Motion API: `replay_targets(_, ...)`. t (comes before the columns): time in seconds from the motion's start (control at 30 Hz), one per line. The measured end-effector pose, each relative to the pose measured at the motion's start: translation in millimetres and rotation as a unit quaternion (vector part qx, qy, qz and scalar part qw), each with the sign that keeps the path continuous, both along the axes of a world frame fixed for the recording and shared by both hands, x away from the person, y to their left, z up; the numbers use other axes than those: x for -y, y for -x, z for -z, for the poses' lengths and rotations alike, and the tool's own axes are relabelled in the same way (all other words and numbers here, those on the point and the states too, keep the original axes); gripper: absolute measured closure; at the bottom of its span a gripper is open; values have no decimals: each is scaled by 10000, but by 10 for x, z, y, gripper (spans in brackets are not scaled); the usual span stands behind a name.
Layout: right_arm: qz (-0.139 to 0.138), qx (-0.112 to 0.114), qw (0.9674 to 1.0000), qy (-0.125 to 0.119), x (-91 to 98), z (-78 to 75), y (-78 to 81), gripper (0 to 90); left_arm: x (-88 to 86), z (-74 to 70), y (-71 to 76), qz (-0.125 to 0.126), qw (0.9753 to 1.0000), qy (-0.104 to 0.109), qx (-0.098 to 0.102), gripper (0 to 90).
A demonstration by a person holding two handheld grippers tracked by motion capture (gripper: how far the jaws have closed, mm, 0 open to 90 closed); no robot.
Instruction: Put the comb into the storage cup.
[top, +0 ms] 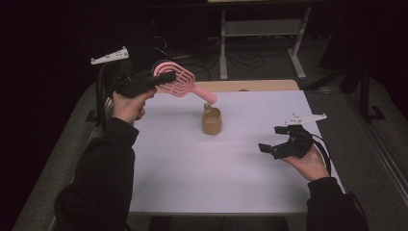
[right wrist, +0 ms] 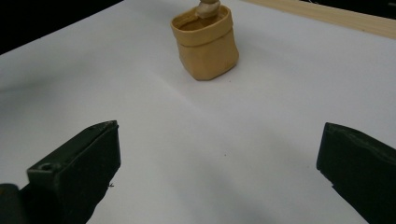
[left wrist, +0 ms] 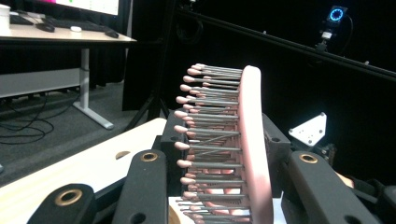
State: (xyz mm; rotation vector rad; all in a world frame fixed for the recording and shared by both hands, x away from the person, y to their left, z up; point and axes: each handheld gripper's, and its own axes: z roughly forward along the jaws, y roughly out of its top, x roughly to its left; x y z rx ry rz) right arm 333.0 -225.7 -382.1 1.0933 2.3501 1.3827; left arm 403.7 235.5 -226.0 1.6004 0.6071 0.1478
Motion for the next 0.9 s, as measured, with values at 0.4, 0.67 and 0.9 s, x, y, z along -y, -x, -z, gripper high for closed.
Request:
replay_targets(0.4, 259, 121, 9996, -53, 180, 144, 159, 0, -61, 55, -104, -306, 9995, -81, -44, 633)
replay_targets(0.67, 391, 151, 9990, -158, 289, 214, 260, 0, -27, 131, -155, -360, 9992, -120, -92, 633)
replay_targets(0.9, 477, 173, 9985, -212, 355, 270, 321, 0, 15, 230, -188, -370, 9990, -190, -169, 633)
